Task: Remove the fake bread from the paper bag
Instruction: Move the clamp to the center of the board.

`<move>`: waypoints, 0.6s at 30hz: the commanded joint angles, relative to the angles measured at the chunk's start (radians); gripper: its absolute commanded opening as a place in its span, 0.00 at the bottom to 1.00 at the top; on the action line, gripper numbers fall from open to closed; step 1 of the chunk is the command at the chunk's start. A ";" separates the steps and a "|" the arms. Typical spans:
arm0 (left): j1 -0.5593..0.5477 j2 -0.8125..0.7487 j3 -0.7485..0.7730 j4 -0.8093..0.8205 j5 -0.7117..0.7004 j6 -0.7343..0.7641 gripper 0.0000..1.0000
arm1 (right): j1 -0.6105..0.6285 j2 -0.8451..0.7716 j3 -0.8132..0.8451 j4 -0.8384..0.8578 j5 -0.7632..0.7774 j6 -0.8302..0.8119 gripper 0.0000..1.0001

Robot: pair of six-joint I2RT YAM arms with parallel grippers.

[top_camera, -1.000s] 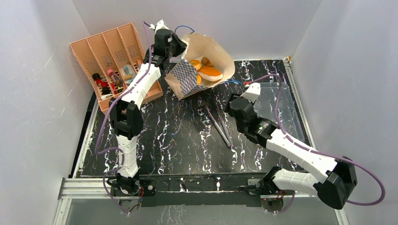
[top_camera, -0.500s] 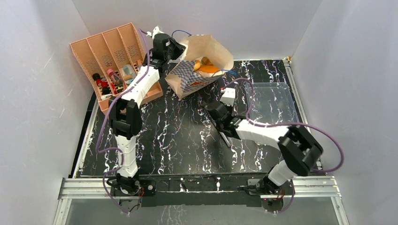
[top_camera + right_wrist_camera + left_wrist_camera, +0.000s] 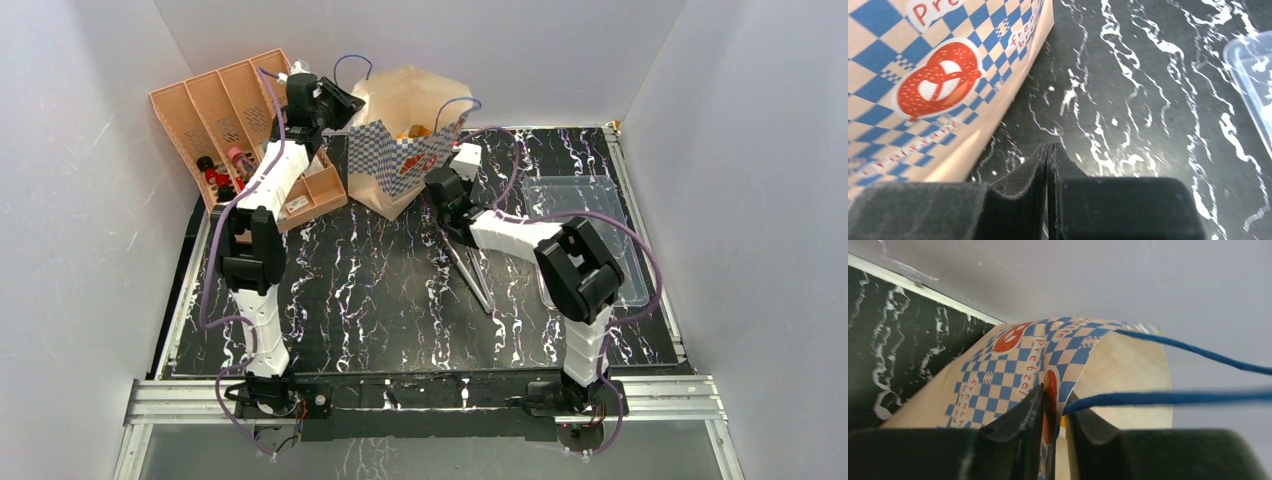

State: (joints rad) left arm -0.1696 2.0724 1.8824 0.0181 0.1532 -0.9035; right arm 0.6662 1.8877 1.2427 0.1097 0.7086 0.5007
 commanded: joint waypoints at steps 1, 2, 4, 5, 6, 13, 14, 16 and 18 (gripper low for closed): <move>0.042 -0.109 0.002 -0.010 0.082 0.059 0.27 | -0.004 0.079 0.150 0.043 -0.027 -0.047 0.02; 0.048 -0.113 0.006 -0.020 0.085 0.078 0.44 | -0.004 0.095 0.173 0.034 -0.030 -0.050 0.02; 0.057 -0.124 0.015 -0.045 0.087 0.119 0.96 | -0.005 0.111 0.203 0.022 -0.033 -0.055 0.02; 0.059 -0.127 0.020 -0.056 0.085 0.135 0.98 | -0.005 0.116 0.208 0.018 -0.034 -0.056 0.03; 0.060 -0.132 0.023 -0.067 0.081 0.155 0.98 | -0.004 0.116 0.212 0.016 -0.034 -0.057 0.04; 0.062 -0.223 -0.026 -0.107 0.017 0.280 0.98 | -0.003 0.073 0.161 -0.007 -0.028 -0.054 0.14; 0.063 -0.242 -0.043 -0.107 0.007 0.296 0.98 | -0.002 0.058 0.151 -0.012 -0.028 -0.054 0.17; 0.062 -0.283 -0.073 -0.116 -0.022 0.327 0.98 | -0.002 0.034 0.129 -0.030 -0.026 -0.053 0.22; 0.062 -0.331 -0.114 -0.125 -0.050 0.358 0.98 | -0.003 0.004 0.102 -0.052 -0.026 -0.050 0.27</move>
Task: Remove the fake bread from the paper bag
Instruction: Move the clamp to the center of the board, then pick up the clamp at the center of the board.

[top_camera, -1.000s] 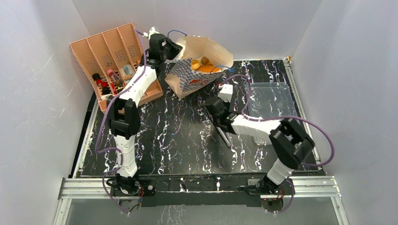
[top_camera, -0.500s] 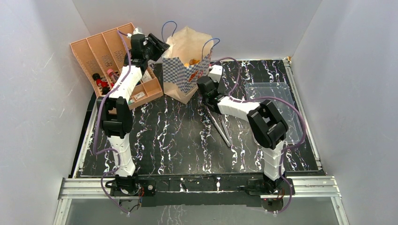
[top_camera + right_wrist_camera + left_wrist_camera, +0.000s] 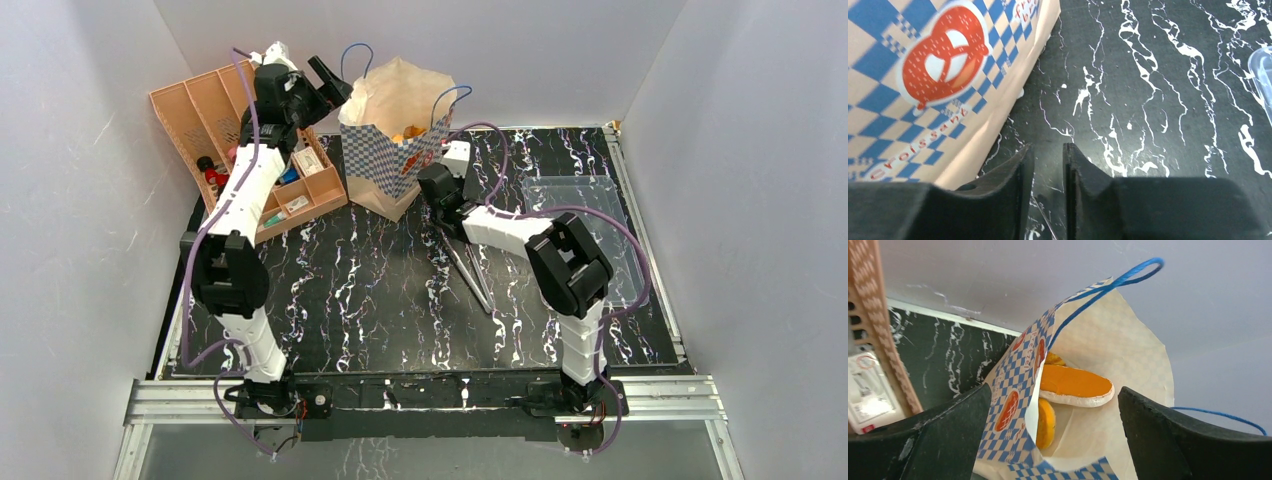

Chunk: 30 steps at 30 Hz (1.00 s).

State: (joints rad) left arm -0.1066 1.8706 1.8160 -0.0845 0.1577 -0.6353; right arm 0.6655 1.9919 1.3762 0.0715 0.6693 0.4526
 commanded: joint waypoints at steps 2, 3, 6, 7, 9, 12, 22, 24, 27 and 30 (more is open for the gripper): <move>-0.001 -0.190 -0.110 -0.016 -0.090 0.110 0.98 | -0.001 -0.140 -0.070 -0.033 0.010 0.002 0.36; -0.001 -0.224 -0.142 -0.010 -0.110 0.120 0.98 | -0.001 -0.161 -0.088 -0.043 0.007 0.006 0.41; -0.002 -0.316 -0.213 -0.003 -0.135 0.136 0.98 | 0.000 -0.230 -0.154 -0.069 0.008 0.020 0.50; -0.002 -0.340 -0.232 -0.006 -0.138 0.139 0.98 | 0.002 -0.242 -0.177 -0.076 0.010 0.024 0.52; -0.004 -0.387 -0.272 -0.008 -0.141 0.139 0.98 | 0.001 -0.309 -0.221 -0.090 0.013 0.033 0.56; -0.013 -0.460 -0.338 -0.006 -0.142 0.137 0.98 | 0.002 -0.363 -0.282 -0.119 0.003 0.037 0.59; -0.253 -0.614 -0.506 -0.040 -0.274 0.205 0.98 | 0.009 -0.431 -0.415 -0.201 -0.030 0.080 0.58; -0.312 -0.633 -0.553 -0.036 -0.302 0.203 0.98 | 0.009 -0.420 -0.425 -0.211 -0.049 0.088 0.57; -0.389 -0.662 -0.642 -0.017 -0.342 0.195 0.98 | 0.009 -0.400 -0.432 -0.209 -0.065 0.090 0.55; -0.448 -0.677 -0.705 0.000 -0.369 0.179 0.98 | 0.009 -0.371 -0.437 -0.201 -0.069 0.095 0.54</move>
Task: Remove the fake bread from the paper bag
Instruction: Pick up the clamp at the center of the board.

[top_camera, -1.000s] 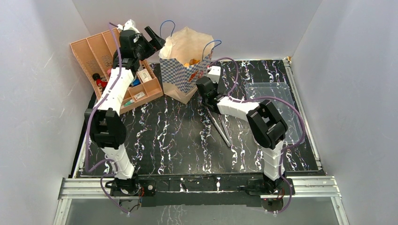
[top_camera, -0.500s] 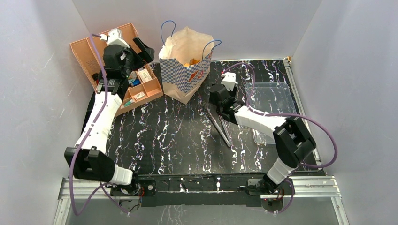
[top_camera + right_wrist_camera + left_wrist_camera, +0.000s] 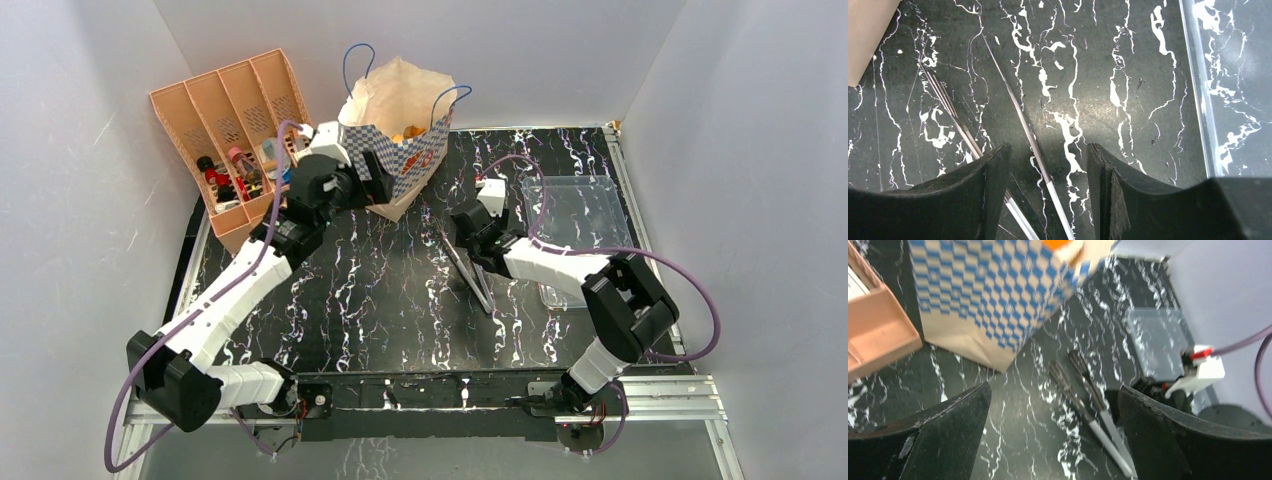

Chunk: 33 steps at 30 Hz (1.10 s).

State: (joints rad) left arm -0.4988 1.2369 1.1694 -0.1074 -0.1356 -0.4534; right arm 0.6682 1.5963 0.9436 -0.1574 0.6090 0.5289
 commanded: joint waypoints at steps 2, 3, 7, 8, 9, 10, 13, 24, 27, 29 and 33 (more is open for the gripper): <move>-0.105 -0.041 -0.085 0.027 -0.097 -0.012 0.98 | 0.006 0.044 -0.012 0.045 -0.023 0.022 0.53; -0.127 -0.039 -0.097 0.032 -0.118 -0.016 0.98 | 0.007 0.058 -0.014 0.054 -0.033 0.025 0.52; -0.185 -0.029 -0.143 0.059 -0.157 -0.040 0.98 | 0.007 0.100 -0.017 0.072 -0.041 0.035 0.52; -0.197 -0.026 -0.155 0.066 -0.164 -0.046 0.98 | 0.007 0.109 -0.018 0.075 -0.042 0.037 0.51; -0.207 -0.019 -0.165 0.073 -0.169 -0.052 0.98 | 0.007 0.115 -0.019 0.081 -0.042 0.038 0.51; -0.217 -0.012 -0.174 0.079 -0.174 -0.059 0.98 | 0.007 0.123 -0.019 0.085 -0.043 0.040 0.51; -0.244 0.006 -0.198 0.095 -0.195 -0.077 0.98 | 0.006 0.138 -0.013 0.094 -0.051 0.043 0.46; -0.274 0.047 -0.298 0.175 -0.258 -0.173 0.98 | 0.007 0.159 -0.064 0.124 -0.071 0.054 0.00; -0.279 0.076 -0.317 0.210 -0.268 -0.227 0.98 | 0.009 0.087 -0.105 0.151 -0.079 0.051 0.00; -0.285 0.104 -0.311 0.225 -0.267 -0.247 0.98 | 0.019 0.046 -0.132 0.163 -0.078 0.043 0.00; -0.312 0.195 -0.255 0.235 -0.274 -0.262 0.98 | 0.074 -0.027 -0.153 0.154 -0.012 0.042 0.00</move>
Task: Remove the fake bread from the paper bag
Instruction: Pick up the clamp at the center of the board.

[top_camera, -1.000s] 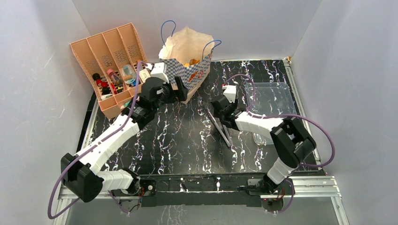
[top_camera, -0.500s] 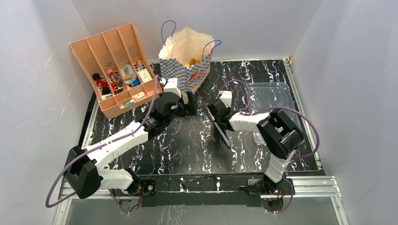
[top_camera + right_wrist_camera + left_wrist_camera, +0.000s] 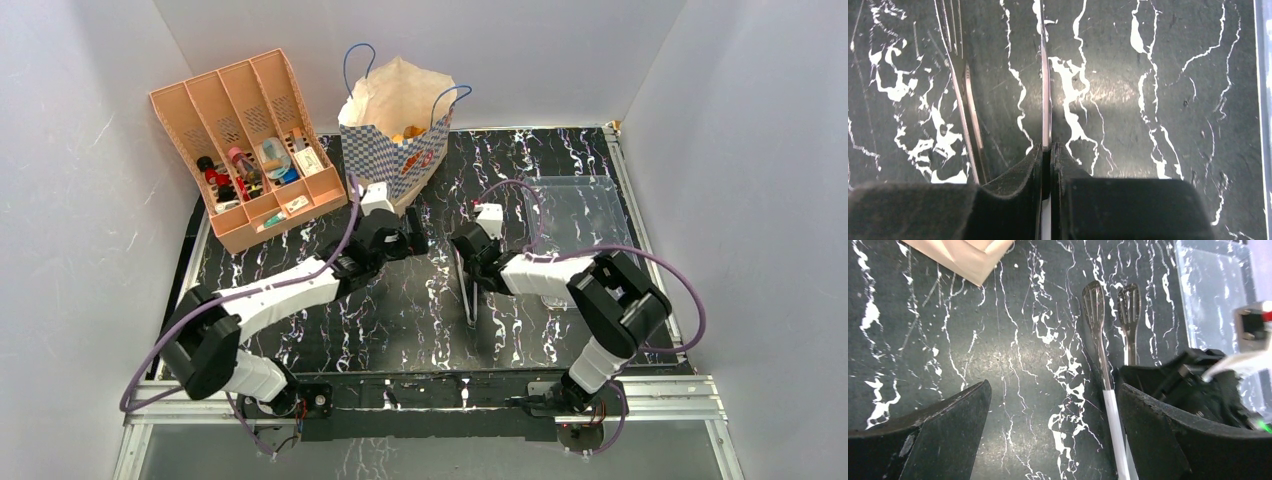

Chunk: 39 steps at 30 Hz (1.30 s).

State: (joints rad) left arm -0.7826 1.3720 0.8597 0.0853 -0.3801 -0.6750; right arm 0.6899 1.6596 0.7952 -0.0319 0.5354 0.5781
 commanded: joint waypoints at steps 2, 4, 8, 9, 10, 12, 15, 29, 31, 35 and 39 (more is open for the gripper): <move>-0.042 0.105 0.081 0.053 -0.032 -0.046 0.98 | 0.093 -0.114 0.002 0.006 0.108 -0.005 0.00; -0.055 0.148 0.105 0.060 -0.034 -0.054 0.98 | 0.128 -0.126 0.016 -0.028 0.149 0.004 0.00; -0.078 0.203 0.134 0.063 -0.063 -0.076 0.98 | 0.186 -0.152 0.033 -0.075 0.201 0.029 0.00; -0.082 0.208 0.133 0.070 -0.073 -0.079 0.98 | 0.198 -0.161 0.032 -0.084 0.211 0.038 0.00; -0.084 0.211 0.133 0.076 -0.077 -0.080 0.98 | 0.210 -0.171 0.033 -0.092 0.222 0.043 0.00; -0.090 0.219 0.141 0.068 -0.087 -0.080 0.98 | 0.229 -0.198 0.032 -0.110 0.239 0.053 0.00; -0.099 0.228 0.142 0.063 -0.105 -0.078 0.98 | 0.250 -0.240 0.033 -0.126 0.252 0.061 0.00; -0.107 0.200 0.079 0.108 -0.169 -0.105 0.98 | 0.295 -0.357 0.040 -0.196 0.262 0.093 0.00; -0.108 0.167 0.043 0.120 -0.179 -0.109 0.98 | 0.295 -0.377 0.030 -0.196 0.254 0.095 0.00; -0.107 0.107 -0.036 0.198 -0.165 -0.099 0.98 | 0.294 -0.415 0.007 -0.186 0.230 0.102 0.00; -0.108 0.070 -0.083 0.243 -0.146 -0.088 0.98 | 0.295 -0.434 -0.014 -0.182 0.214 0.112 0.00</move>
State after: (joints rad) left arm -0.8902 1.5051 0.8082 0.2802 -0.4854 -0.7826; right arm 0.9882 1.2625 0.7879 -0.2966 0.7376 0.6605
